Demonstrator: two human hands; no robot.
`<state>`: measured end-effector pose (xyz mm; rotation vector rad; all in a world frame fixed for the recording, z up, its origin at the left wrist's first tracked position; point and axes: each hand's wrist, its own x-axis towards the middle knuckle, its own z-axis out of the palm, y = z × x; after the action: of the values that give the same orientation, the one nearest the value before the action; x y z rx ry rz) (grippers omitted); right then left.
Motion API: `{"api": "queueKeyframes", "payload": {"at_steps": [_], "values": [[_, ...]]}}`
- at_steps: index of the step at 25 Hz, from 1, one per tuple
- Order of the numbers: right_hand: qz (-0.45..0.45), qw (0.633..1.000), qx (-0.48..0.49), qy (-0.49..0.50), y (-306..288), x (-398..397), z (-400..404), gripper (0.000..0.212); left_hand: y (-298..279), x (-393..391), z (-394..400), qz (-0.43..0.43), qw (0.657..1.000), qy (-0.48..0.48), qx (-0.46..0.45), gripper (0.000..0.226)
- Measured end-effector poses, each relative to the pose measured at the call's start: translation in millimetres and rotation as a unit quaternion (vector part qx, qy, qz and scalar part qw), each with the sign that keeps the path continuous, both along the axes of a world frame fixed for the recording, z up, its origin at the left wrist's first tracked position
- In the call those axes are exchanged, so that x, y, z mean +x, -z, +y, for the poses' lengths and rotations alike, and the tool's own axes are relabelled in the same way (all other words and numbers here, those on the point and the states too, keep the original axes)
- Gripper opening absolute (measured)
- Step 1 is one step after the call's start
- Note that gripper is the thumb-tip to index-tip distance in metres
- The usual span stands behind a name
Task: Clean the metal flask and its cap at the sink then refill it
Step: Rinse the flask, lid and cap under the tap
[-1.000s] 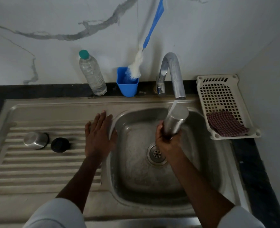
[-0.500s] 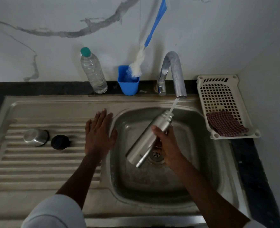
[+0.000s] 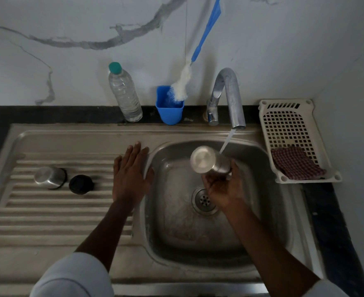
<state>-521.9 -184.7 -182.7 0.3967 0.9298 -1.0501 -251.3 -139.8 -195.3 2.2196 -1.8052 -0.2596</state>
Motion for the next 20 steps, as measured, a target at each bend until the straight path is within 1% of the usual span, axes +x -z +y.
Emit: {"api": "queueKeyframes", "payload": {"at_steps": [2,7,9,12,14,17,20], "values": [[-0.052,0.997,0.005,0.051,0,3,-9,0.060,0,0,-1,0.002,1.000,0.001,0.002,0.063],[-0.163,0.977,0.006,0.135,-4,5,-13,0.056,-1,-1,0,0.007,1.000,-0.001,-0.002,0.063],[-0.161,0.980,0.003,0.115,-5,10,-16,0.056,-1,-1,0,0.010,1.000,-0.003,0.000,0.063],[-0.128,0.991,-0.012,0.043,-6,22,-14,0.061,0,-1,0,0.008,1.000,-0.004,0.003,0.064],[-0.099,0.995,-0.008,0.024,-5,25,-6,0.063,0,-1,-1,0.008,1.000,-0.004,0.003,0.065],[-0.057,0.997,0.017,0.046,0,14,2,0.063,1,-1,1,0.008,1.000,-0.003,0.003,0.065],[-0.094,0.991,0.026,0.091,-2,2,-5,0.057,1,0,0,0.010,1.000,-0.004,0.005,0.065]]}}
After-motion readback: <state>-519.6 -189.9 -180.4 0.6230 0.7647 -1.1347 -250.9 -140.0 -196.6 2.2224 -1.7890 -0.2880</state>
